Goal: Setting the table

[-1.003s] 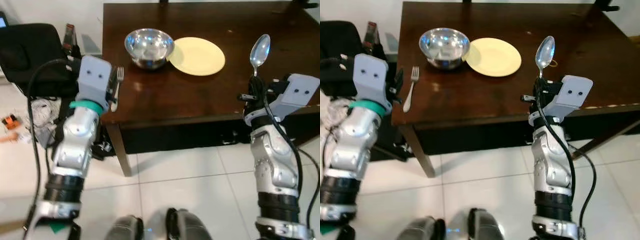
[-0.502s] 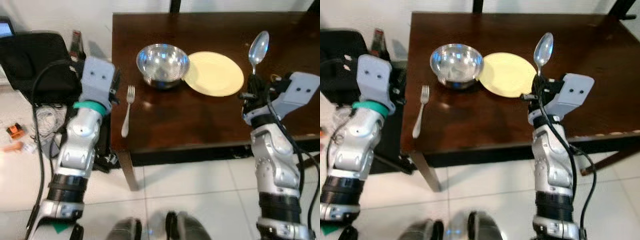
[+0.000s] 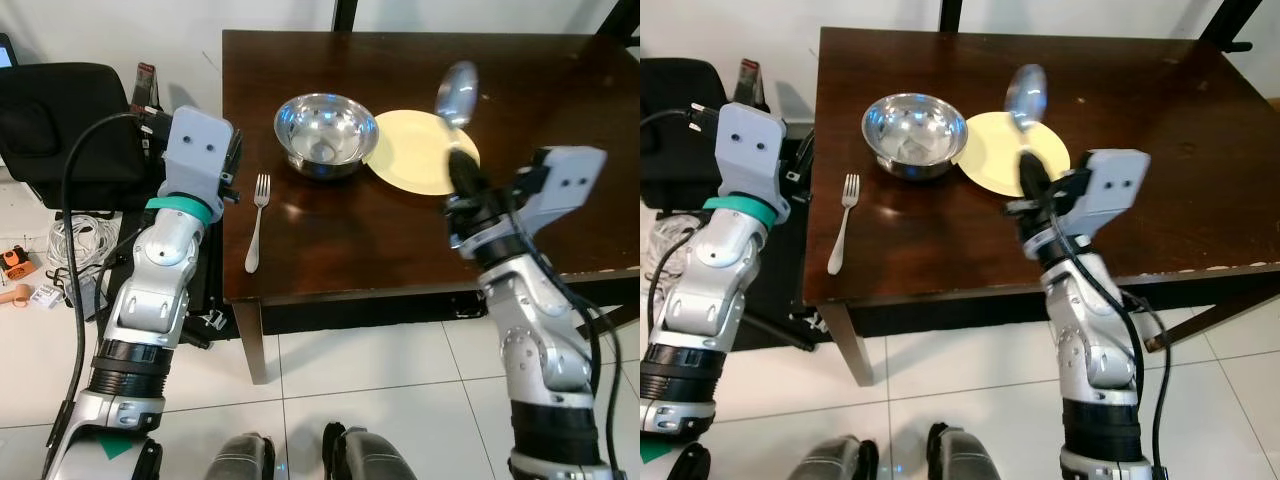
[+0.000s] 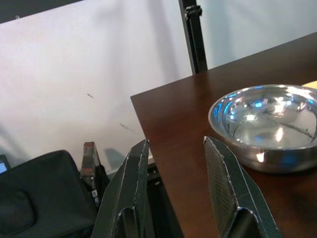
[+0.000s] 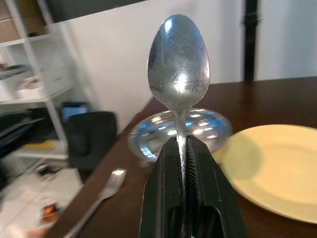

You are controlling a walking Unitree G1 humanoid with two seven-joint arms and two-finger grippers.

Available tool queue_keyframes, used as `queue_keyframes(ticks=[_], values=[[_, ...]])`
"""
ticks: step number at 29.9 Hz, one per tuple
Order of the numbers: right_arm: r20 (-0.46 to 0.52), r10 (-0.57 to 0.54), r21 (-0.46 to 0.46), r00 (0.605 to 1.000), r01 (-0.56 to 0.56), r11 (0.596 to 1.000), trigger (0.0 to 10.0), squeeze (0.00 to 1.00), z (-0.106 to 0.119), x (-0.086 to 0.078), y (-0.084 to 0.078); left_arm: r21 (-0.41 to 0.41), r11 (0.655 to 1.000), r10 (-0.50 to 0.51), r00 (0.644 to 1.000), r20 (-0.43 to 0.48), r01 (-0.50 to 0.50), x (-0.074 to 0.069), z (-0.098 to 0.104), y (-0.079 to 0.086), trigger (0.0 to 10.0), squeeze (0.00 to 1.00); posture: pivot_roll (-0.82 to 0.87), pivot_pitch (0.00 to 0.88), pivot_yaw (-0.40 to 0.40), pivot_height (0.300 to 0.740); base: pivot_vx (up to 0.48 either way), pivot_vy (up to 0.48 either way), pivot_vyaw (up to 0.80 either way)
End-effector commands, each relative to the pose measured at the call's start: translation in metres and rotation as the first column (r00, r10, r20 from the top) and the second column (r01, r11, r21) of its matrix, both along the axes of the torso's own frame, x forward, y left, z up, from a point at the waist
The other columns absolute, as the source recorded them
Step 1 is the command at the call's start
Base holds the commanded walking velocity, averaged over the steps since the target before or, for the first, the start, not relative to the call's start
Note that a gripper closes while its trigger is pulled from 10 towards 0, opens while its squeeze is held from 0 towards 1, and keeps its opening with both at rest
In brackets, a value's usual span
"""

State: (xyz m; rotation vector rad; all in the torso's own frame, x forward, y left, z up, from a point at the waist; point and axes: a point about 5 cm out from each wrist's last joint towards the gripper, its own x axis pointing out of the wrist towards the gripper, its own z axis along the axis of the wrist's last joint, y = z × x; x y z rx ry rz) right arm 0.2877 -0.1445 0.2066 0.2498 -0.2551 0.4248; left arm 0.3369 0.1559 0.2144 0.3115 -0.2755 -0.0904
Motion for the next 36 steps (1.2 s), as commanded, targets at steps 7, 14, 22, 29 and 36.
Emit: queue_keyframes(ticks=[7, 14, 22, 29, 36], values=[[-0.118, 0.3, -0.003, 0.946, -0.303, 0.953, 10.0, 0.0, -0.014, -0.021, 0.036, 0.037, 0.998, -0.048, 0.999, -0.004, 0.048, -0.002, 0.011, 0.008, 10.0, 0.0, 0.05, 0.06, 0.004, 0.74, 0.0, 0.0, 0.0], [-0.25, 0.524, 0.128, 0.814, -0.509, 0.851, 10.0, 0.0, -0.03, -0.026, 0.074, 0.043, 0.944, -0.321, 0.939, -0.122, 0.328, -0.018, 0.009, 0.004, 10.0, 0.0, 0.08, 0.086, 0.0, 0.74, 0.0, 0.0, 0.0], [-0.343, 0.595, 0.174, 0.727, -0.573, 0.801, 10.0, 0.0, -0.042, -0.018, 0.108, 0.082, 0.946, -0.299, 0.941, -0.157, 0.314, -0.018, 0.005, 0.013, 10.0, 0.0, 0.09, 0.109, 0.003, 0.74, 0.0, 0.0, 0.0], [-0.451, 0.549, 0.259, 0.704, -0.485, 0.835, 10.0, 0.0, -0.052, 0.0, 0.121, 0.07, 0.948, -0.297, 0.94, -0.17, 0.312, -0.024, 0.004, 0.01, 10.0, 0.0, 0.12, 0.151, -0.009, 0.74, 0.0, 0.0, 0.0], [-0.508, 0.462, 0.318, 0.727, -0.341, 0.885, 10.0, 0.0, -0.057, 0.019, 0.116, 0.06, 0.954, -0.28, 0.942, -0.183, 0.295, -0.026, 0.002, 0.013, 10.0, 0.0, 0.12, 0.164, -0.008, 0.74, 0.0, 0.0, 0.0]])
